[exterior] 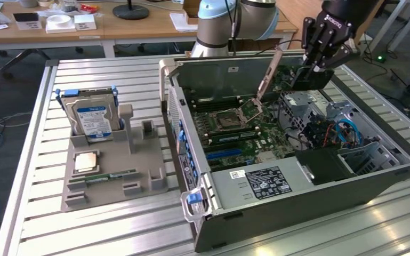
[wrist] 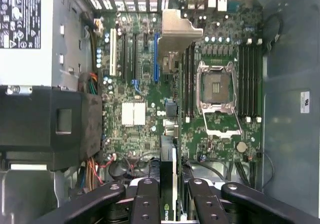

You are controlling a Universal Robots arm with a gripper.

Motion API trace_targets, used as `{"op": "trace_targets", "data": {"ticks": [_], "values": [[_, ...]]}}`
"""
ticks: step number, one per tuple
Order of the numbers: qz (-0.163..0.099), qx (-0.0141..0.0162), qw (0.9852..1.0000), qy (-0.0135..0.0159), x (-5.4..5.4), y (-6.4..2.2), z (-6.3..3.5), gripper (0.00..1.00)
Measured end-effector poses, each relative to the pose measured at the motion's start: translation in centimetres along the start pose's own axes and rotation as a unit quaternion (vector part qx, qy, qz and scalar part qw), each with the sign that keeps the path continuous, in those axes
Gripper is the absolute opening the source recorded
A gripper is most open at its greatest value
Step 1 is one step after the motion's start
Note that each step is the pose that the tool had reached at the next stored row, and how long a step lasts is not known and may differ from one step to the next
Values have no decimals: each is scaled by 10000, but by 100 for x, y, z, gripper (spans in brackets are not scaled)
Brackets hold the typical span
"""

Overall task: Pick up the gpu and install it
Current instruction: 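Insert the gpu into the slot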

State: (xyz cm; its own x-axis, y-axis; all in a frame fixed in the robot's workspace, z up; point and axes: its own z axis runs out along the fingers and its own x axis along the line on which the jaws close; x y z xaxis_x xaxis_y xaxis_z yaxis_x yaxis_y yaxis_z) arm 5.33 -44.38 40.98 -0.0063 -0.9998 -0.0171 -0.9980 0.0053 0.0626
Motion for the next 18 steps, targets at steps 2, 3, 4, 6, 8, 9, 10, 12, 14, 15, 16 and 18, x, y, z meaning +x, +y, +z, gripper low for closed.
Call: {"op": "trace_targets", "data": {"ticks": [2, 3, 4, 6, 8, 9, 10, 12, 14, 15, 16, 18], "values": [[-25, 73, 10000, -3, 0, 3, 5, 26], [-36, 110, 9999, -6, 0, 6, 9, 26], [-46, 145, 9999, -8, 0, 9, 11, 26], [-65, 212, 9998, -14, 0, 16, 18, 26], [-83, 273, 9996, -19, 0, 24, 23, 26], [-88, 295, 9995, -20, 0, 33, 25, 26], [-89, 303, 9995, -20, 1, 39, 25, 26], [-89, 304, 9995, -21, 1, 42, 26, 26], [-89, 305, 9995, -21, 0, 67, 28, 26], [-89, 307, 9995, -21, 0, 86, 29, 26], [-89, 309, 9995, -21, 1, 108, 31, 26], [-90, 316, 9995, -21, 1, 168, 35, 26]]}}
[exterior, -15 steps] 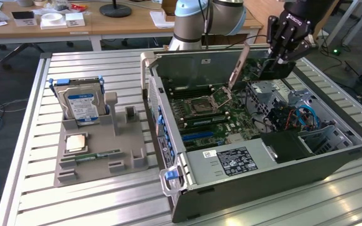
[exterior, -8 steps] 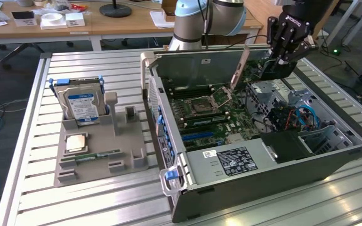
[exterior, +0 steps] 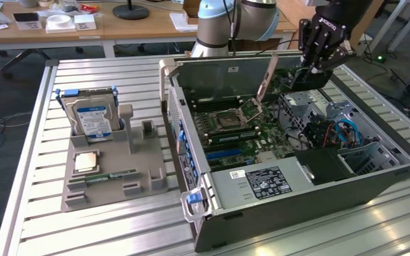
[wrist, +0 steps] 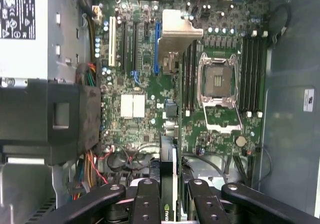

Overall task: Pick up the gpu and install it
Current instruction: 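Insert the gpu into the slot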

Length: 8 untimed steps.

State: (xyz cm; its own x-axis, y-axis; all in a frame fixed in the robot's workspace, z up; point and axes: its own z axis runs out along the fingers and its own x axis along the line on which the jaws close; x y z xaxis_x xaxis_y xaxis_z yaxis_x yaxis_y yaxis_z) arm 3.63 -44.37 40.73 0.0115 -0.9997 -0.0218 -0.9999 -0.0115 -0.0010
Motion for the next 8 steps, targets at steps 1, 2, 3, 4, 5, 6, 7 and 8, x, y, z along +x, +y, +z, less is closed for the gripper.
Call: {"op": "trace_targets", "data": {"ticks": [1, 2, 3, 4, 5, 6, 7, 8], "values": [[0, 5, 10000, 0, 0, 36, 0, 26], [0, 11, 10000, 1, -1, 70, 0, 26], [0, 16, 10000, 1, -1, 105, 0, 26], [0, 20, 10000, 0, -1, 132, 0, 26], [0, 22, 10000, 0, -1, 155, 1, 26], [1, 23, 10000, 0, -1, 168, 1, 26], [2, 23, 10000, 0, -1, 170, 1, 26], [2, 23, 10000, 1, -2, 170, 1, 26]]}}
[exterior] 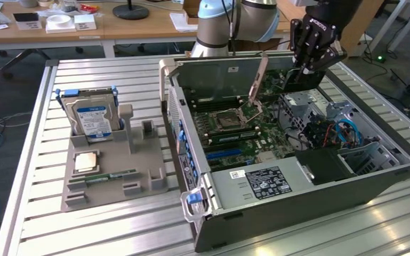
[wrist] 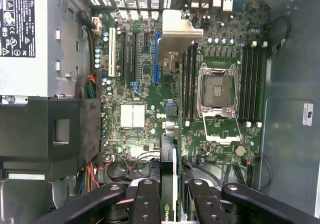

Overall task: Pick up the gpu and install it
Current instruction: 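Insert the gpu into the slot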

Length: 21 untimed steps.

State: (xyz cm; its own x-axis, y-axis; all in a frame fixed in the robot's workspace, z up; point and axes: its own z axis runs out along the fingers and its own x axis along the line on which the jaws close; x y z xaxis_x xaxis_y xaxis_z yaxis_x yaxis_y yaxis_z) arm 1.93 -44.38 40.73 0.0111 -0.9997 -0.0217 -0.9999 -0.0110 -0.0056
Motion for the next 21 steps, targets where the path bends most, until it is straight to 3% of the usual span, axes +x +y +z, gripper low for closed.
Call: {"op": "trace_targets", "data": {"ticks": [21], "values": [[35, 1, 10000, 0, 0, 35, 44, 26]]}}
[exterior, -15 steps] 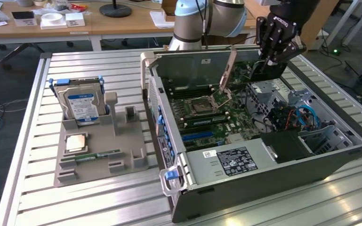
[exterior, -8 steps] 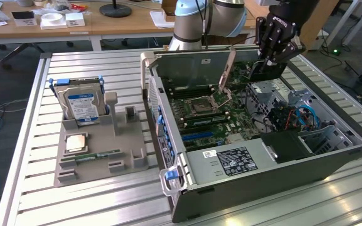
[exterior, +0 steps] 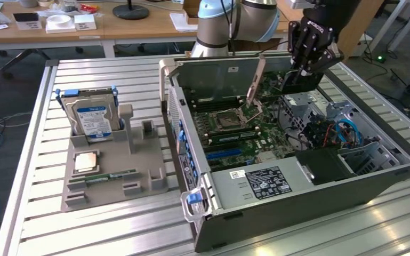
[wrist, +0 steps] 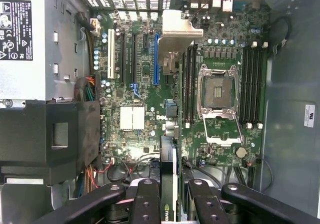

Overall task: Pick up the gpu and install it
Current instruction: 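Insert the gpu into the slot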

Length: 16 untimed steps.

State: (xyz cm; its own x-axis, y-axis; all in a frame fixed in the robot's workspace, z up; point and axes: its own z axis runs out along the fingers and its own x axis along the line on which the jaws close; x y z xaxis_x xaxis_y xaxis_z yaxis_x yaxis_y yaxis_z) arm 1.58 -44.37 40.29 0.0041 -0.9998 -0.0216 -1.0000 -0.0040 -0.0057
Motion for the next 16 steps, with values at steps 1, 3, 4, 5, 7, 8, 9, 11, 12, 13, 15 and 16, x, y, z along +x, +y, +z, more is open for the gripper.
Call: {"op": "trace_targets", "data": {"ticks": [1, 3, 4, 5, 7, 8, 9, 11, 12, 13, 15, 16], "values": [[-1, 0, 10000, 0, 0, 0, 0, 26], [-1, 0, 10000, 0, 0, 0, 0, 26], [-1, 0, 10000, 0, 0, 1, 0, 26], [0, 0, 10000, 0, 0, 1, 0, 26], [0, 0, 10000, 0, 0, 2, 2, 26], [0, 0, 10000, -1, 0, 4, 8, 26], [1, 0, 10000, -1, 1, 7, 17, 26], [0, 0, 10000, 0, 0, 11, 40, 26], [0, 0, 10000, 0, 0, 13, 51, 26], [0, 0, 10000, 0, 0, 15, 62, 26], [-1, 0, 10000, 0, 0, 18, 75, 26], [-1, 0, 10000, 1, 0, 18, 75, 26]]}}
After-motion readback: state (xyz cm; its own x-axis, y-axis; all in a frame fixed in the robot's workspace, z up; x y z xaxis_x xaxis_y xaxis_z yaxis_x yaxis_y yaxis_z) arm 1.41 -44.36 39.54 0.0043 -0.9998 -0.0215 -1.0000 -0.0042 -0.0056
